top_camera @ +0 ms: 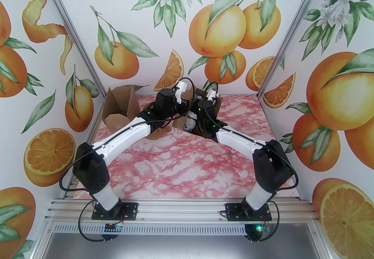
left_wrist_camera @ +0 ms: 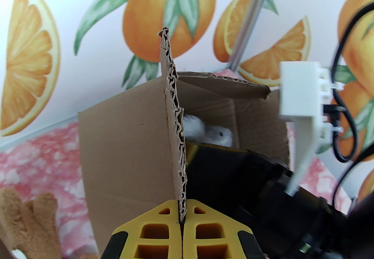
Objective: Unpack the express box
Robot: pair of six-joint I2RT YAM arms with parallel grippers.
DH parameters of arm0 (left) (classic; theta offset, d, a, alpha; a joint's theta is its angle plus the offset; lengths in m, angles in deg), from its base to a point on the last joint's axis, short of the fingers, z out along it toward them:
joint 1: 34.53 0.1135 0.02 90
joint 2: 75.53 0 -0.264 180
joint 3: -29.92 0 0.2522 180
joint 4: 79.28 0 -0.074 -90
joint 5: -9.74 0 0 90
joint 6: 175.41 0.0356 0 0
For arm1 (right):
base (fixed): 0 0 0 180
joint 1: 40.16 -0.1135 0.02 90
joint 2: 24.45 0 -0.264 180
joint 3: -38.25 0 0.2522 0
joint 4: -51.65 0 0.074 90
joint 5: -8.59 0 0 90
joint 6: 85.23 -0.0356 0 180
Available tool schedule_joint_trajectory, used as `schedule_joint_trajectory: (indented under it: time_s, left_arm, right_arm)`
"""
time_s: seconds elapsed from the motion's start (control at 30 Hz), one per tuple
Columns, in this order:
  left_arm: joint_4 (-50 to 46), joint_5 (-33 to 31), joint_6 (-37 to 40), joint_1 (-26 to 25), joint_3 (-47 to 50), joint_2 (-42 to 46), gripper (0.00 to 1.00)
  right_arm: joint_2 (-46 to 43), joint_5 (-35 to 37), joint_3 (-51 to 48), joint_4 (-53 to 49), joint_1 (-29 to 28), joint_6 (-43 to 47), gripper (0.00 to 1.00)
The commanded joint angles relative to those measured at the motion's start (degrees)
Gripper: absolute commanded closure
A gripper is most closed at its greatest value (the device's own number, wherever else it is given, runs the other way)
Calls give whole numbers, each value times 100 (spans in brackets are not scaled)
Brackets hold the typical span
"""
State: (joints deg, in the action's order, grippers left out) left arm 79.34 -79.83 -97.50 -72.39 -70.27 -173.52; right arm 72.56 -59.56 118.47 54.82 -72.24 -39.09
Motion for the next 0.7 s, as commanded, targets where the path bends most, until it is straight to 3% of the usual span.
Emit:
schedule_joint_trajectory:
  time_s: [0.0, 0.3, 0.43, 0.67]
  left_arm:
    - [234, -361, -160, 24, -322, -57, 100]
    - [356, -279, -212, 78, -348, -27, 100]
    - [444, -210, -225, 34, -270, 75, 100]
    - [14, -798, -357, 53, -366, 24, 100]
  right_arm:
    - [-338, -419, -137, 179, -146, 166, 100]
    - [-928, -43, -509, -258, -122, -15, 100]
    - [-945, -519, -756, -69, 284, -535, 100]
    - [-1201, -1290, -931, 911, 333, -545, 100]
